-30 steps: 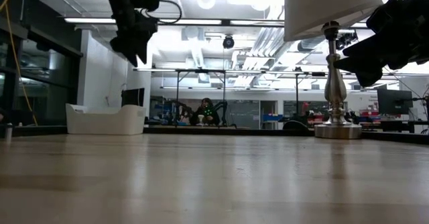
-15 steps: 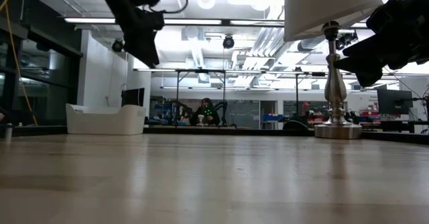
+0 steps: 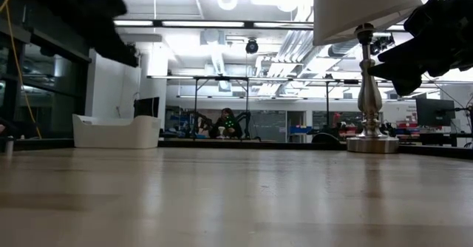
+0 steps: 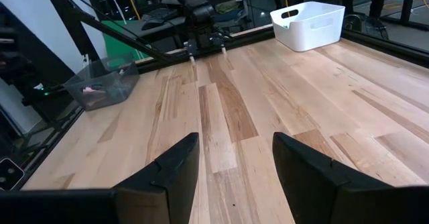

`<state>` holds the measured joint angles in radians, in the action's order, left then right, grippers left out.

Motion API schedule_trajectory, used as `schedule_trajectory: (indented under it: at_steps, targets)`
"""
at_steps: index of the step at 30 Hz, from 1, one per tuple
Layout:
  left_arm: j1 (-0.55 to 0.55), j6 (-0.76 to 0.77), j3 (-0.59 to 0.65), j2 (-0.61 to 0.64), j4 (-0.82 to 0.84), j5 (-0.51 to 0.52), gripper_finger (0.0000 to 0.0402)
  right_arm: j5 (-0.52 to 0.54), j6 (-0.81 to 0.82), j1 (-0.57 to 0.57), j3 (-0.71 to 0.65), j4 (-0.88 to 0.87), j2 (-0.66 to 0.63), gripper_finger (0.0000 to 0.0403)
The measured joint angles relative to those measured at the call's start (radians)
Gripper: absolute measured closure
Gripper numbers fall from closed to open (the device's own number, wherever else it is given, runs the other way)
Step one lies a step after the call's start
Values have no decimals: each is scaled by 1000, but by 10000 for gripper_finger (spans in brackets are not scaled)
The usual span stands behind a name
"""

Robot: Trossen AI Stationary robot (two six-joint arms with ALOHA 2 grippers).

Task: Pick and place Stapler, Stapler remover, tape
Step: Return to Home Position

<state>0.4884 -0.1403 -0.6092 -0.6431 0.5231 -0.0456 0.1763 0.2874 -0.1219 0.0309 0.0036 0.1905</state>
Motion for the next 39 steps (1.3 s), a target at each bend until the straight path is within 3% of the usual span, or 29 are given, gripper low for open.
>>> schedule_trajectory:
  at_steps: [8, 16, 26, 30, 39]
  targets:
    - [-172, -99, 257, 384, -154, -27, 147, 0, 0, 0, 0, 0, 0, 222]
    - [-249, -98, 372, 640, -183, 43, 147, 0, 0, 0, 0, 0, 0, 222]
    - [-248, -77, 479, 636, -349, 109, 147, 0, 0, 0, 0, 0, 0, 222]
    - [-248, -87, 553, 638, -543, 85, 147, 0, 0, 0, 0, 0, 0, 222]
    - [-248, -117, 594, 634, -560, 103, 147, 0, 0, 0, 0, 0, 0, 222]
